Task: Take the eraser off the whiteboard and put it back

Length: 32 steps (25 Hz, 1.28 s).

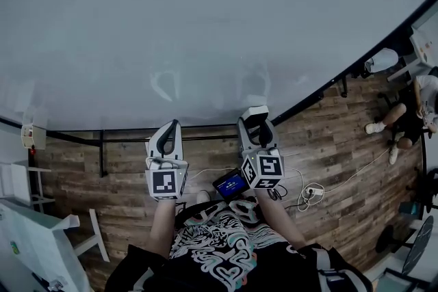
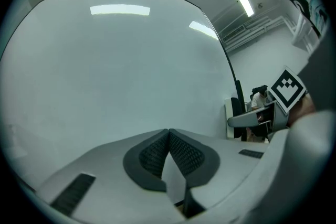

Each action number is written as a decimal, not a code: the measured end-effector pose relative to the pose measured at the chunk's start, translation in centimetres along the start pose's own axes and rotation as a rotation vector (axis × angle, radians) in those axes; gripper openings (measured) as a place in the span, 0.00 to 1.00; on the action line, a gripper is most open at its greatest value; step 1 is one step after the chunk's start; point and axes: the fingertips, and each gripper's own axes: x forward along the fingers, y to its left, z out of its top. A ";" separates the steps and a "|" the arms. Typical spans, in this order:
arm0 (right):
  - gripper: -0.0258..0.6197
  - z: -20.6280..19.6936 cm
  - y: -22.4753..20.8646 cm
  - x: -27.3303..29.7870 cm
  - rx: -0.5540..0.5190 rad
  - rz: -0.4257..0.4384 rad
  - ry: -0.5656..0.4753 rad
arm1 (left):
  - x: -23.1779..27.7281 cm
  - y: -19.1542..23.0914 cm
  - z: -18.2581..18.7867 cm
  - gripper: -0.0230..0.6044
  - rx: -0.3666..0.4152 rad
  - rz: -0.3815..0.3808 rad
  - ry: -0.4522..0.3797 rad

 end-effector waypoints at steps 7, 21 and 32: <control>0.41 0.0 0.0 0.2 0.006 -0.017 0.005 | 0.1 0.2 0.2 0.08 -0.003 0.004 -0.013; 0.43 0.2 0.2 0.4 0.023 -0.014 -0.005 | 0.0 0.0 1.1 0.08 0.037 0.000 -0.035; 0.46 0.2 0.1 -0.7 0.030 -0.022 -0.006 | -0.5 0.0 0.9 0.08 0.007 0.001 -0.039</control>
